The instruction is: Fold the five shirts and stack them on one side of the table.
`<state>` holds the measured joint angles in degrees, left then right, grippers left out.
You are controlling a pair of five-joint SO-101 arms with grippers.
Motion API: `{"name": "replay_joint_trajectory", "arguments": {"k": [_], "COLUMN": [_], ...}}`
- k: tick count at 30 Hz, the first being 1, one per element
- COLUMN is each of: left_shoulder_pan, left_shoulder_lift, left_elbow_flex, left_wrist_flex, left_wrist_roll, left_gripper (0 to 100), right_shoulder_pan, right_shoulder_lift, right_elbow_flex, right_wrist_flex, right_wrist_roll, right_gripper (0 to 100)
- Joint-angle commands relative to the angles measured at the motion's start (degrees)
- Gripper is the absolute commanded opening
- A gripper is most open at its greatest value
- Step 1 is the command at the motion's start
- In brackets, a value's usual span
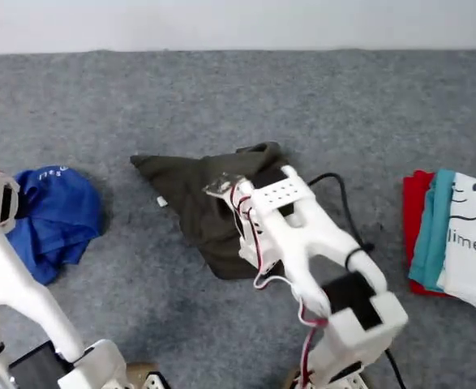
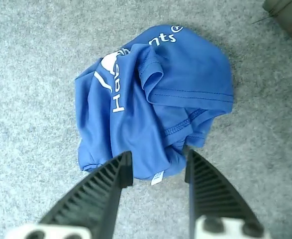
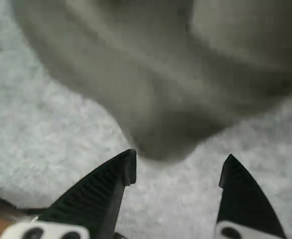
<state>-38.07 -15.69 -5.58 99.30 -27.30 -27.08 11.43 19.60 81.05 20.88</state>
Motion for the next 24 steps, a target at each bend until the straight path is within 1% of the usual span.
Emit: {"name": "replay_joint_trajectory", "arguments": {"k": [1, 3, 5, 10, 13, 18, 24], "left_shoulder_pan": [-0.18, -0.18, -0.18, -0.18, -0.26, -2.11, -3.16], "left_shoulder_lift": [-2.29, -2.29, -2.29, -2.29, -2.2, -1.93, -1.93], "left_elbow_flex": [-0.22, -0.22, -0.22, -0.13, -0.13, -0.13, -0.04], "left_wrist_flex": [0.53, 0.26, 0.26, 0.26, 0.35, 0.26, 0.35], "left_wrist_roll": [-0.7, -0.7, -0.7, -0.53, -0.53, -0.44, -0.62], "left_gripper": [18, 18, 18, 18, 18, 18, 18], "right_shoulder_pan": [-0.75, -0.84, -0.84, -1.01, -1.01, -0.84, -0.84], "right_shoulder_lift": [3.38, 5.93, 8.31, 12.7, 13.05, 9.45, -3.65], "right_elbow_flex": [-0.62, -1.41, -2.81, -7.3, -9.23, -13.63, -23.12], "right_wrist_flex": [-1.19, -1.19, -1.19, -0.75, -0.57, 4.88, 16.66], "right_wrist_roll": [-0.62, -0.62, -0.62, -0.62, -0.53, -0.18, -0.09], "right_gripper": [27.7, 27.7, 25.6, 8.0, 1.0, 0.9, 0.9]}}
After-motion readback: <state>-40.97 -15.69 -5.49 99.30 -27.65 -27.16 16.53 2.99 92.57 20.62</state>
